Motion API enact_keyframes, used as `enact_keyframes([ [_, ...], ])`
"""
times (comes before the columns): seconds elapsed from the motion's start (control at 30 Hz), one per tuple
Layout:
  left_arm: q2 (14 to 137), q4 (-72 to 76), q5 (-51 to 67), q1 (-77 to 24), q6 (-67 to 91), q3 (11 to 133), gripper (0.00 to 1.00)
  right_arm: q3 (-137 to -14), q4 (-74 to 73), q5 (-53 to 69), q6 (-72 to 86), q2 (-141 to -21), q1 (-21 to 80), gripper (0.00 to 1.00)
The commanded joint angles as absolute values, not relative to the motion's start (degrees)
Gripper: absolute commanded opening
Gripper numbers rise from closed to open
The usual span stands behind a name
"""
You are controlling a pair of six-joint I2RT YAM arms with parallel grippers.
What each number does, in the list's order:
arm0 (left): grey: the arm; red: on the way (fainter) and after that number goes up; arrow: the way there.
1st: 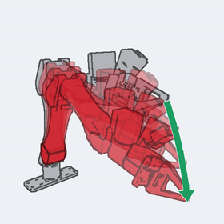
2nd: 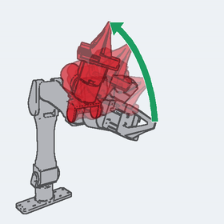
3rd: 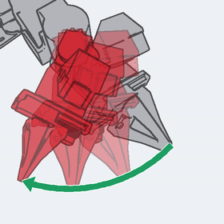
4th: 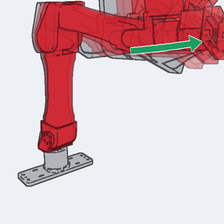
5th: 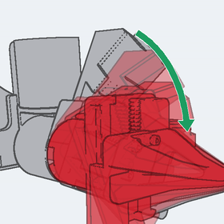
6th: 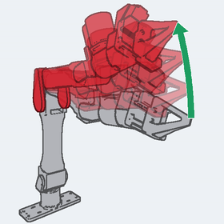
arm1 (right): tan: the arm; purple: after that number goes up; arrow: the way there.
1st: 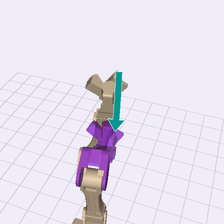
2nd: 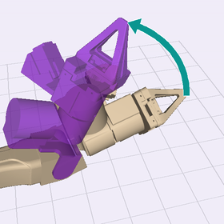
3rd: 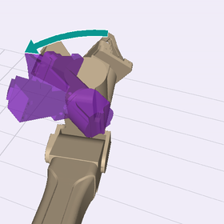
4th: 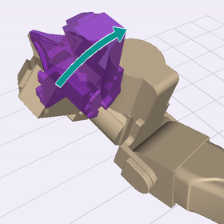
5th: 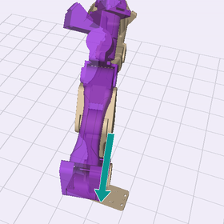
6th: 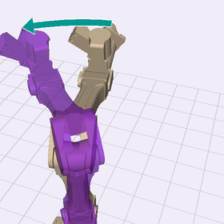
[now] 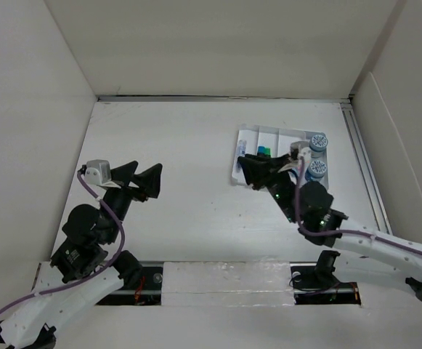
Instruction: Organize the desk
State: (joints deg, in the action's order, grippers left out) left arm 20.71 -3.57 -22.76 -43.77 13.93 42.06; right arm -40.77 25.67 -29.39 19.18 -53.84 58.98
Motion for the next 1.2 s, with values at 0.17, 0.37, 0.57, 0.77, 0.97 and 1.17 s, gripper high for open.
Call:
enact_keyframes([
  [0.17,15.39,2.11,-20.31,-43.68,11.69,40.34,0.74,-38.84,34.72,-28.30,14.50,-37.36,60.29,0.66],
  [0.37,16.17,1.05,-21.36,-43.68,12.39,41.13,0.74,-39.11,34.01,-26.20,15.47,-34.72,60.29,0.69],
  [0.57,16.44,0.53,-21.01,-43.68,12.75,41.48,0.74,-41.66,30.76,-24.43,16.17,-35.86,60.29,0.69],
  [0.77,16.35,0.35,-21.18,-43.68,12.92,41.66,0.74,-42.89,28.22,-22.77,16.44,-35.86,60.29,0.69],
  [0.97,16.08,0.18,-21.97,-43.68,12.92,41.75,0.74,-47.02,21.89,-11.70,15.74,-38.58,60.29,0.61],
  [1.17,16.79,0.18,-22.33,-43.68,13.01,41.75,0.74,-55.18,9.78,19.64,12.58,-48.74,60.29,0.39],
])
